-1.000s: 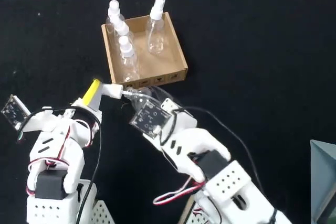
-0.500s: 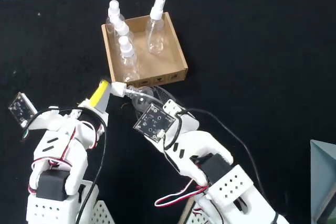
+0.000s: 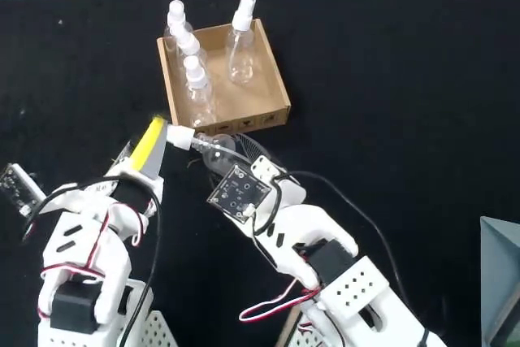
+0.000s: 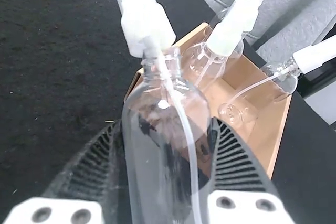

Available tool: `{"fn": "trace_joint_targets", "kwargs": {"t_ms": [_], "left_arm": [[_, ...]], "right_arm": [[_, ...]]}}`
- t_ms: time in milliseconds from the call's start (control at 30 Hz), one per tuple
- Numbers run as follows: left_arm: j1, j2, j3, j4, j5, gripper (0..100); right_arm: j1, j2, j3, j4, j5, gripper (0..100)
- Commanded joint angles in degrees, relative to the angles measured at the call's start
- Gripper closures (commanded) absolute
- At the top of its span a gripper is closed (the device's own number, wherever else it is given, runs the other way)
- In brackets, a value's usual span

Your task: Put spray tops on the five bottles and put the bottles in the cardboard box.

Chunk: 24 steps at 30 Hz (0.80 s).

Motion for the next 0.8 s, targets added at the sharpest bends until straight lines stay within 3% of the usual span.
{"fn": "trace_joint_targets", "kwargs": {"t_ms": [0,167,533,767], "left_arm": [[-0.9,-0.4,-3.5,-1.2,0.4,80],[-6.4,-0.4,-3.5,-1.4,3.7,80],[-15.2,-0.4,-1.3,-1.8,3.9,80],[-18.6,-0.4,8.4,-13.8,3.9,80]], "right_arm": [[-0.7,-1.5,-0.4,-1.8,-0.7,86.1],[-0.7,-1.8,-0.4,-1.9,-0.7,86.1],[-0.7,-2.1,-0.8,-1.9,-5.0,86.1],[-1.1,-2.2,-1.9,-1.9,-5.1,86.1]]}}
